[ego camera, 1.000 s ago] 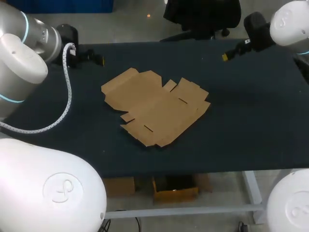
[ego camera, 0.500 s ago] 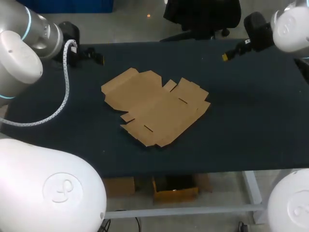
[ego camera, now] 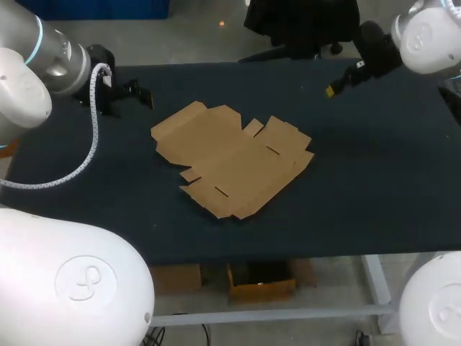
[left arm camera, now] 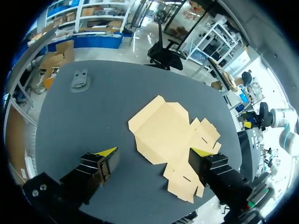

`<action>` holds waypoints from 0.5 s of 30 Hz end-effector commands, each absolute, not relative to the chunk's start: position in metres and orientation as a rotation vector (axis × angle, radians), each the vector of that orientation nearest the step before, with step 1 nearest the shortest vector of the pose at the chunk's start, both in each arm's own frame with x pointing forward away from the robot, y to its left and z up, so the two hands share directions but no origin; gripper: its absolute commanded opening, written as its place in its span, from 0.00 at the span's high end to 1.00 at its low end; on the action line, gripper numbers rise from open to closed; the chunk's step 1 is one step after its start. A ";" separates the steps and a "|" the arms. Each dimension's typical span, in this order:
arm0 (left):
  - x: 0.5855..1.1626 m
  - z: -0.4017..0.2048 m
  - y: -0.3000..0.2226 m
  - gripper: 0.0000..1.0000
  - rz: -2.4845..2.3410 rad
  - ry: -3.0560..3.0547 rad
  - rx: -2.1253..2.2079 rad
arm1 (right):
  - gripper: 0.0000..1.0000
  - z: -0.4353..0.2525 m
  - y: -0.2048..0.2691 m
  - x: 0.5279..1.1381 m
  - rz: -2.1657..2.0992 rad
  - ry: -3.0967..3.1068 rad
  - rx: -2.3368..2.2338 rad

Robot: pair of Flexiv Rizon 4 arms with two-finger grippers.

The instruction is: Assemble the packaging by folding the flat box into shape, placing the metal phone stand inside, and closing the box properly

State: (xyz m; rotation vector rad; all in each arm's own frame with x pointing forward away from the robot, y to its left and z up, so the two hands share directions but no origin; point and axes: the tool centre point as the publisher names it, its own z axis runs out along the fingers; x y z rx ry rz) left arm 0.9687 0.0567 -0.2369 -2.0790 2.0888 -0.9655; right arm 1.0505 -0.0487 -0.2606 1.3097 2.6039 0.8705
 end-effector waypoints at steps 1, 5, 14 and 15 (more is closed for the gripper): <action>0.957 -0.234 0.056 0.00 -0.966 2.088 -2.085 | 0.00 -0.266 -0.048 1.062 0.873 2.688 1.295; 0.952 -0.236 0.053 0.00 -0.946 2.104 -2.116 | 0.00 -0.273 -0.043 1.062 0.843 2.736 1.295; 0.943 -0.239 0.045 0.00 -0.871 2.147 -2.153 | 0.00 -0.283 -0.028 1.059 0.769 2.841 1.243; 0.943 -0.239 0.044 0.00 -0.866 2.151 -2.155 | 0.00 -0.284 -0.027 1.058 0.766 2.851 1.233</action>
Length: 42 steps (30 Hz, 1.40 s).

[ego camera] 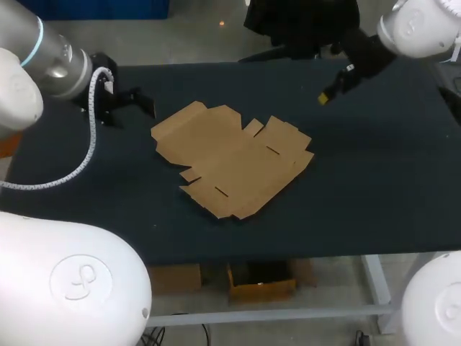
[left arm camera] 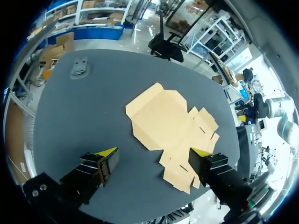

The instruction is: Assemble the packaging by folding the flat box into shape, placing the metal phone stand inside, and closing the box properly

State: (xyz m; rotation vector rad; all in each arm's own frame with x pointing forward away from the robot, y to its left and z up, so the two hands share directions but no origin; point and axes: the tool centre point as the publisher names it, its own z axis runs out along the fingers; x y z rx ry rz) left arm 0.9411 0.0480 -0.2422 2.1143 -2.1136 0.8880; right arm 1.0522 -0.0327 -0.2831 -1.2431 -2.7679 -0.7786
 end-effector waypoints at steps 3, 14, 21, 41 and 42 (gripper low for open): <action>0.941 -0.241 0.042 0.00 0.826 -2.122 2.117 | 0.00 -0.289 -0.021 1.054 -0.716 -2.750 -1.148; 0.935 -0.249 0.041 0.00 0.738 -2.104 2.058 | 0.00 -0.315 -0.008 1.042 -0.649 -2.710 -1.080; 0.929 -0.252 0.043 0.00 0.730 -2.091 2.054 | 0.00 -0.325 0.001 1.032 -0.631 -2.687 -1.027; 0.919 -0.249 0.044 0.00 0.742 -2.100 2.031 | 0.07 -0.357 0.025 1.037 -0.608 -2.626 -0.951; 0.919 -0.250 0.044 0.00 0.741 -2.101 2.030 | 0.08 -0.360 0.026 1.038 -0.601 -2.621 -0.954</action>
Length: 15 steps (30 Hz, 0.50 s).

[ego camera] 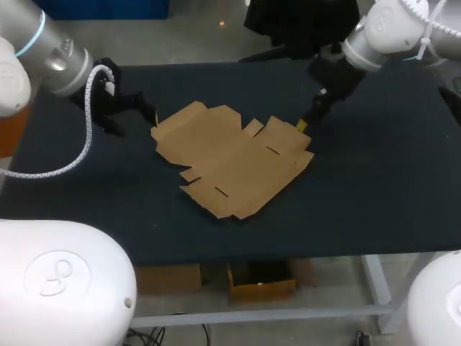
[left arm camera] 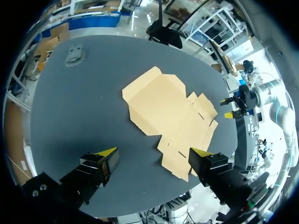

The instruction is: Assemble the packaging by folding the flat box into shape, placing the metal phone stand inside, and closing the box properly

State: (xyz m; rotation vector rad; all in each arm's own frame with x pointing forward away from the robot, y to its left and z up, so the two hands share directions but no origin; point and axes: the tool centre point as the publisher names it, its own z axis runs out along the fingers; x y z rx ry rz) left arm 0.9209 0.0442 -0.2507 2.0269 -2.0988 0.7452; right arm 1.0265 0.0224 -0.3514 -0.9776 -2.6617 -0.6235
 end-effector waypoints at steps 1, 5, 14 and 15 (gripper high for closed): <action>0.919 -0.249 0.044 0.00 0.741 -2.102 2.030 | 0.09 -0.362 0.028 1.038 -0.592 -2.619 -0.954; 0.918 -0.249 0.045 0.00 0.739 -2.104 2.033 | 0.13 -0.370 0.031 1.042 -0.555 -2.600 -0.967; 0.919 -0.251 0.047 0.00 0.735 -2.096 2.038 | 0.24 -0.386 0.037 1.049 -0.488 -2.558 -0.967; 0.919 -0.252 0.048 0.00 0.734 -2.095 2.038 | 0.26 -0.388 0.039 1.049 -0.486 -2.554 -0.966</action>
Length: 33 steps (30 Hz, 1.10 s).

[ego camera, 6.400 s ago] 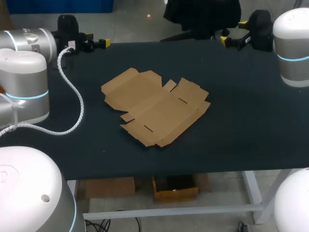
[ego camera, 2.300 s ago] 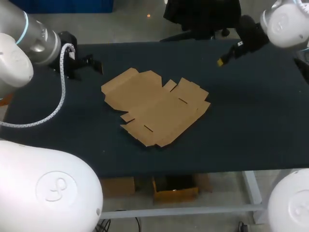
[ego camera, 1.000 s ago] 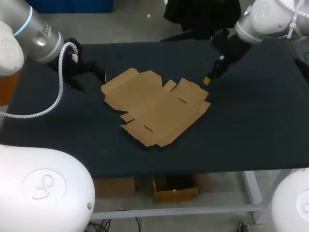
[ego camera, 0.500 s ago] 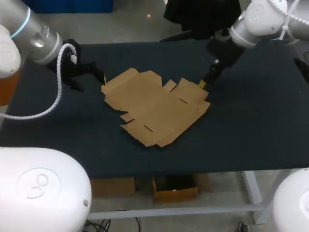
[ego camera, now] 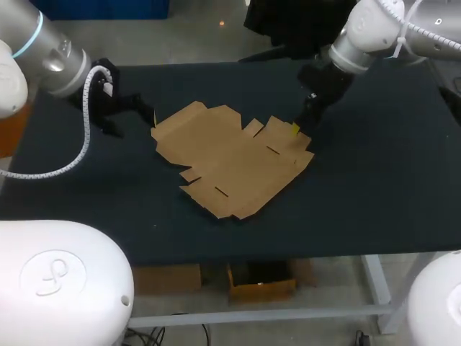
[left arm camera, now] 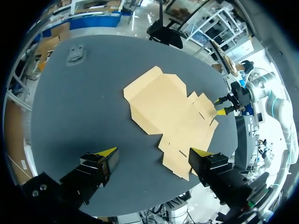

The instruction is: Assemble the packaging by folding the flat box into shape, placing the metal phone stand inside, and closing the box properly

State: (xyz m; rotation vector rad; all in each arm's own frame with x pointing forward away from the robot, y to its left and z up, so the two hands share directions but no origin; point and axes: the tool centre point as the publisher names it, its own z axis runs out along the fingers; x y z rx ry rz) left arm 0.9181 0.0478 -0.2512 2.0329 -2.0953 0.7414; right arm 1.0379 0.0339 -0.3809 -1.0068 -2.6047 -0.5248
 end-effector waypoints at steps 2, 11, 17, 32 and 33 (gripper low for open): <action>0.919 -0.252 0.048 0.00 0.734 -2.092 2.041 | 0.28 -0.391 0.040 1.049 -0.475 -2.546 -0.962; 0.921 -0.255 0.052 0.00 0.734 -2.076 2.060 | 0.49 -0.400 0.048 1.047 -0.458 -2.504 -0.963; 0.922 -0.258 0.051 0.00 0.735 -2.071 2.061 | 0.62 -0.402 0.051 1.044 -0.448 -2.490 -0.973; 0.919 -0.257 0.051 0.00 0.728 -2.069 2.054 | 1.00 -0.398 0.048 1.030 -0.535 -2.455 -1.118; 0.918 -0.257 0.051 0.00 0.727 -2.071 2.053 | 1.00 -0.396 0.047 1.029 -0.546 -2.455 -1.133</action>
